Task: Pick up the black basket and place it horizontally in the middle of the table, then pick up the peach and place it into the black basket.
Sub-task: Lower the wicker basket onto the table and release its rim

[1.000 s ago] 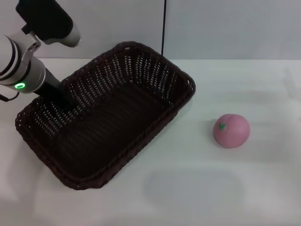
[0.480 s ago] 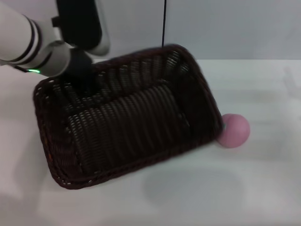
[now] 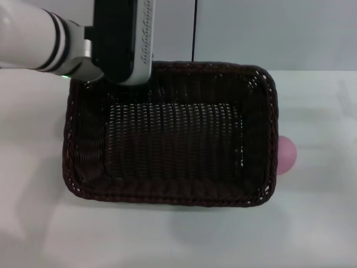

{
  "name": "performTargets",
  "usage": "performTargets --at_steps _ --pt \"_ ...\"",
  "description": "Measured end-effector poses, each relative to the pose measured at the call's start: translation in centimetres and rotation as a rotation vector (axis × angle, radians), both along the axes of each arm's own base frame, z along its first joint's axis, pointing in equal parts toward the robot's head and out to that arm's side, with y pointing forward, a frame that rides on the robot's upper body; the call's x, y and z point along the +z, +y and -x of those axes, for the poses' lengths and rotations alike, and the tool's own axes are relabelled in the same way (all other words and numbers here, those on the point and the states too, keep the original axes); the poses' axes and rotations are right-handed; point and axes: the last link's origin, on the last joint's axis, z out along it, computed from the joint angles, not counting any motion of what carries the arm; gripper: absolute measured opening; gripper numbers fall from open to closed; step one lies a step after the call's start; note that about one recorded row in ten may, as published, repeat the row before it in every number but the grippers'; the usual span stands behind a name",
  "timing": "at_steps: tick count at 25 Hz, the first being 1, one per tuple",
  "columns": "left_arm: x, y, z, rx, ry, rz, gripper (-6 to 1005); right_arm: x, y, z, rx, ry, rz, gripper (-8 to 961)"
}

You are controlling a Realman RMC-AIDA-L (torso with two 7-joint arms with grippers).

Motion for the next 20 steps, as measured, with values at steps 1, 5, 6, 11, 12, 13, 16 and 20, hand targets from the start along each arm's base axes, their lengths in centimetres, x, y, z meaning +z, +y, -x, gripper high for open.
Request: performTargets --at_steps 1,5,6,11,12,13,16,20 --pt "-0.2 0.0 -0.1 -0.012 0.003 -0.001 289 0.0 0.0 0.0 -0.001 0.0 0.0 642" --pt "-0.7 0.1 0.0 -0.025 0.009 -0.002 281 -0.1 0.0 -0.1 -0.006 0.001 0.002 641" --pt "-0.8 0.1 0.1 -0.02 0.005 -0.007 281 -0.1 0.0 -0.1 -0.008 0.001 0.004 641" --pt "-0.6 0.1 0.9 0.007 -0.038 -0.038 281 -0.1 0.2 -0.1 -0.01 0.001 0.008 641" --pt "-0.6 0.0 1.0 0.01 -0.041 -0.038 281 -0.1 0.3 0.0 -0.01 0.001 0.009 641" --pt "-0.5 0.0 1.1 0.014 -0.043 -0.039 281 -0.1 0.3 0.0 -0.01 0.001 0.009 641" --pt "-0.4 0.0 1.3 0.032 -0.047 -0.041 282 -0.1 0.5 0.1 -0.008 0.001 0.008 642" --pt "-0.4 -0.1 1.7 0.055 -0.034 -0.036 282 -0.1 0.5 0.1 -0.005 0.001 0.007 642"
